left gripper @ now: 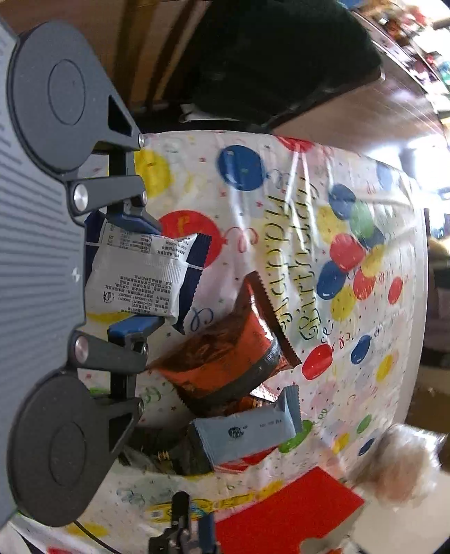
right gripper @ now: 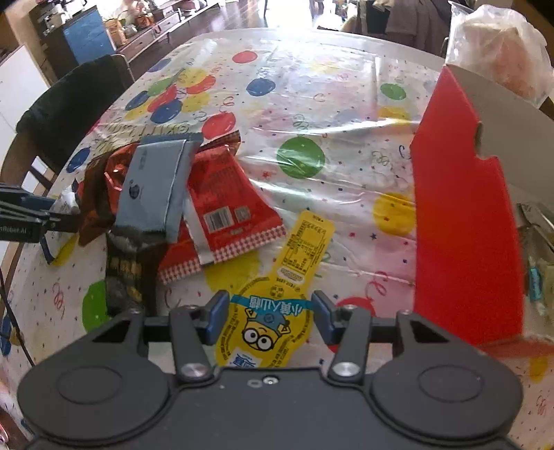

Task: Organize snacks
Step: 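Grasp the white biscuit packet with left tool while right tool grasps Minion yogurt pouch, then carry the biscuit packet and yogurt pouch over the red box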

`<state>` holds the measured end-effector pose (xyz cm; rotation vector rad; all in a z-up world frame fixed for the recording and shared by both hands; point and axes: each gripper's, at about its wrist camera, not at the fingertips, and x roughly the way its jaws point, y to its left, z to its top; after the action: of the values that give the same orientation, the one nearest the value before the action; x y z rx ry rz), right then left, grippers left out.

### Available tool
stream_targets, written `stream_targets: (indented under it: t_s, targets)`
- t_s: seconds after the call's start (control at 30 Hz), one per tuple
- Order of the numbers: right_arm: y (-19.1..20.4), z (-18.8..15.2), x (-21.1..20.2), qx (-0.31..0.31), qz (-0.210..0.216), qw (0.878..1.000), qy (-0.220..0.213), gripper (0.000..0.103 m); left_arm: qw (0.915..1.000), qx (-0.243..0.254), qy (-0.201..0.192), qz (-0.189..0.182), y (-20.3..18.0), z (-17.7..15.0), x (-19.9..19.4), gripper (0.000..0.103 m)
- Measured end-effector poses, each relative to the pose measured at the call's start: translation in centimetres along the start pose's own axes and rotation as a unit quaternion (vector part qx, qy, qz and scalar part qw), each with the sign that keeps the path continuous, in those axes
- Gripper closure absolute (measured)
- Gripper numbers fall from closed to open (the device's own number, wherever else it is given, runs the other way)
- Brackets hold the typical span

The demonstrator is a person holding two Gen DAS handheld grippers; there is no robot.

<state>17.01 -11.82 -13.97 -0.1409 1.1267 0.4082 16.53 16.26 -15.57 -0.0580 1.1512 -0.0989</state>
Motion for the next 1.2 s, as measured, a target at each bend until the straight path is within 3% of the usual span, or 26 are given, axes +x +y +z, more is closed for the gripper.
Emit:
stream_targets:
  t_s: [0.43,0.77,1.2]
  targets:
    - [-2.4,-1.0,-7.3,-0.046,0.034,0.996,-0.064,0.052,0.995,-0.092,-0.036,0.005,-3.0,-1.5,-5.9,0.055]
    - [-6.5,-0.3,-12.2,-0.062,0.029,0.992,-0.109,0.052,0.994,-0.077,-0.077,0.005,-10.0,0.6,-9.9,0.055]
    - [-15.8,0.3,-15.0,-0.037,-0.011,0.99,-0.134,0.052,0.992,-0.016,-0.113,-0.053,-22.2,5.5,-10.8,0.055]
